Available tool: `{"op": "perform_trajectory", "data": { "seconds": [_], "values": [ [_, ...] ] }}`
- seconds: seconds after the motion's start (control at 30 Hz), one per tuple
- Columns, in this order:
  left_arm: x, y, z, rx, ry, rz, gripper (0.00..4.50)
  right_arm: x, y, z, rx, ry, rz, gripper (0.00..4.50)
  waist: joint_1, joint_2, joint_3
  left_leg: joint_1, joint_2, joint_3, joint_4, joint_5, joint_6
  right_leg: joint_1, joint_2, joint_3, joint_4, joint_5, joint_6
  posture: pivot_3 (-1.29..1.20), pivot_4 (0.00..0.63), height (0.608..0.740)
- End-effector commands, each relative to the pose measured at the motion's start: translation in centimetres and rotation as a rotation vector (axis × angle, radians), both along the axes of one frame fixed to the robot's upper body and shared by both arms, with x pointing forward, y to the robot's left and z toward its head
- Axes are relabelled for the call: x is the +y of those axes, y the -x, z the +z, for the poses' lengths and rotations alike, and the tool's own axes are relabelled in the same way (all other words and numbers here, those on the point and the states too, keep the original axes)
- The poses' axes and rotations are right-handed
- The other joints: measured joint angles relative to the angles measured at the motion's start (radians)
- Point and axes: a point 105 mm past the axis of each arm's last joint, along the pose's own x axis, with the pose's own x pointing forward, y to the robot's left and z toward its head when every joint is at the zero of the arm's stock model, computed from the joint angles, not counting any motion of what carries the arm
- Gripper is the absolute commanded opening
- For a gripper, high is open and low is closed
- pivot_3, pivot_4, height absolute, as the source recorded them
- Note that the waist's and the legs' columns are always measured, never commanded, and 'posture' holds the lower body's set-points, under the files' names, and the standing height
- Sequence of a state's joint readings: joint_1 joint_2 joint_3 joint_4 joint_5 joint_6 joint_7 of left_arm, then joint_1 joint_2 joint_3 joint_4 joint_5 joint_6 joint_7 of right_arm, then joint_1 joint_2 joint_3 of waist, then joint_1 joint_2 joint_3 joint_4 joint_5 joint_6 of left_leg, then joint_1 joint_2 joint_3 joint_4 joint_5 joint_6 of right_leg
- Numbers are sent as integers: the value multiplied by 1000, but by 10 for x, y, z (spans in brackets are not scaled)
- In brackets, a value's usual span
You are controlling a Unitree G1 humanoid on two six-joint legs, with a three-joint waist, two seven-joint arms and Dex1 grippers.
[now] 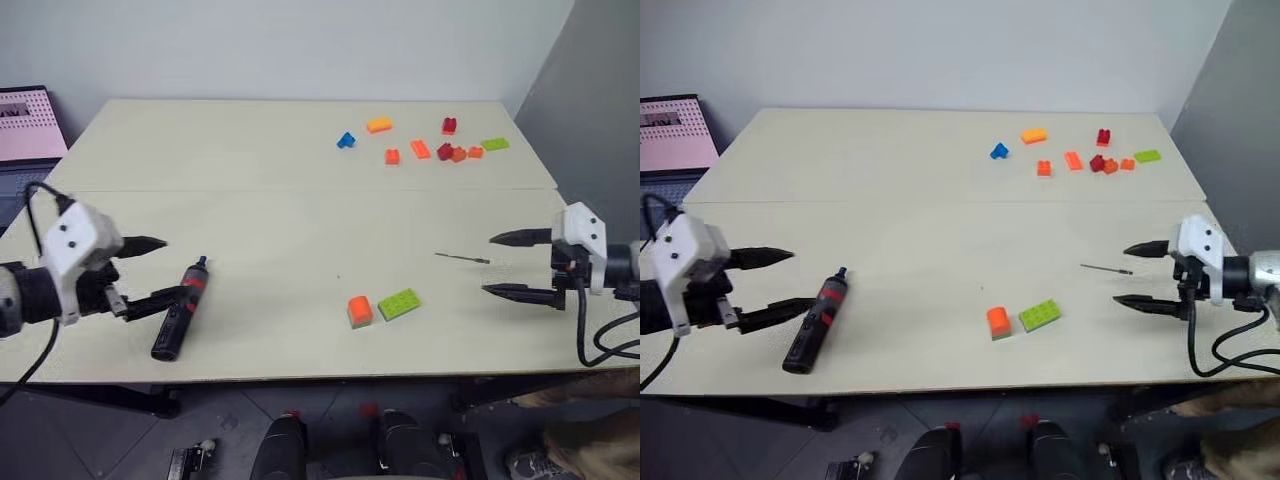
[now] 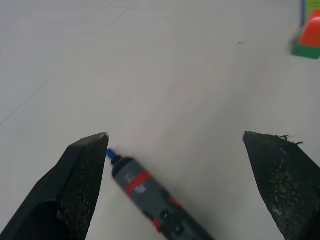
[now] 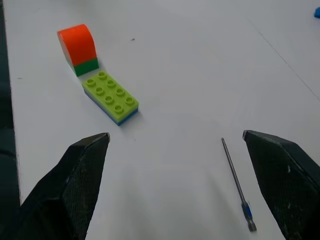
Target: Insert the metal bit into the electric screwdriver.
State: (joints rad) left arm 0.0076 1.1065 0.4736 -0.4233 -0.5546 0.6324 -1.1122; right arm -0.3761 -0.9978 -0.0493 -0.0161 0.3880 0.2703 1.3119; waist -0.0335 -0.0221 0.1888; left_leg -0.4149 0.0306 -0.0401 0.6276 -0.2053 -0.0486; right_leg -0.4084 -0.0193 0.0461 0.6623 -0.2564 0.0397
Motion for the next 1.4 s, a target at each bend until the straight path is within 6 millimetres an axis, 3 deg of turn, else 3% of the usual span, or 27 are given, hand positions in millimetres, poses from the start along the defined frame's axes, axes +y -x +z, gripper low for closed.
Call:
{"op": "perform_trajectory", "data": {
  "seconds": [0.03,0.17,0.33,0.57,0.7,0.97,1.03,1.17,1.33,1.4],
  "values": [
    [-32,9,-7,28,-51,-172,4482,24,0,-5,3,65,121,4500,-2,0,0,0,0,0,0,0,0,0,0,0,0,0,0,0,150,740],
    [-55,18,-27,65,-93,-304,4482,48,-7,-19,31,100,239,4500,-4,0,0,0,0,0,0,0,0,0,1,0,0,0,0,0,150,740],
    [-74,22,-34,62,-59,-373,4482,73,-17,-39,54,156,372,4500,-2,1,0,0,0,0,0,0,0,0,1,0,0,0,1,0,150,740],
    [-85,26,-38,52,-37,-396,4482,82,-26,-65,81,228,443,4500,2,1,0,0,0,0,1,0,0,1,1,0,1,2,3,0,150,740],
    [-90,27,-40,51,-5,-404,4500,80,-29,-72,79,237,445,3778,2,1,0,0,0,0,1,0,0,1,1,0,1,2,3,0,150,740],
    [-98,26,-42,31,46,-437,4500,74,-27,-75,39,228,416,1758,2,1,0,1,0,-1,1,0,0,1,1,0,2,2,3,0,150,740],
    [-102,22,-41,-2,70,-446,4500,70,-25,-68,25,209,389,1449,2,1,0,1,0,-1,1,0,0,2,1,0,2,2,3,0,150,740],
    [-111,16,-38,-35,134,-459,4500,52,-26,-50,-13,171,278,1452,8,1,0,1,-1,-1,2,0,0,2,1,0,2,2,3,0,150,740],
    [-129,7,-33,-85,250,-470,4500,-6,-43,-11,-130,-19,-180,1452,8,1,0,1,-1,-2,2,0,0,3,1,0,2,2,3,0,150,740],
    [-136,4,-32,-113,281,-479,4500,-38,-49,-2,-192,-76,-397,1452,7,1,0,1,-1,-2,2,0,0,3,1,0,2,3,4,0,150,740]
  ]
}}
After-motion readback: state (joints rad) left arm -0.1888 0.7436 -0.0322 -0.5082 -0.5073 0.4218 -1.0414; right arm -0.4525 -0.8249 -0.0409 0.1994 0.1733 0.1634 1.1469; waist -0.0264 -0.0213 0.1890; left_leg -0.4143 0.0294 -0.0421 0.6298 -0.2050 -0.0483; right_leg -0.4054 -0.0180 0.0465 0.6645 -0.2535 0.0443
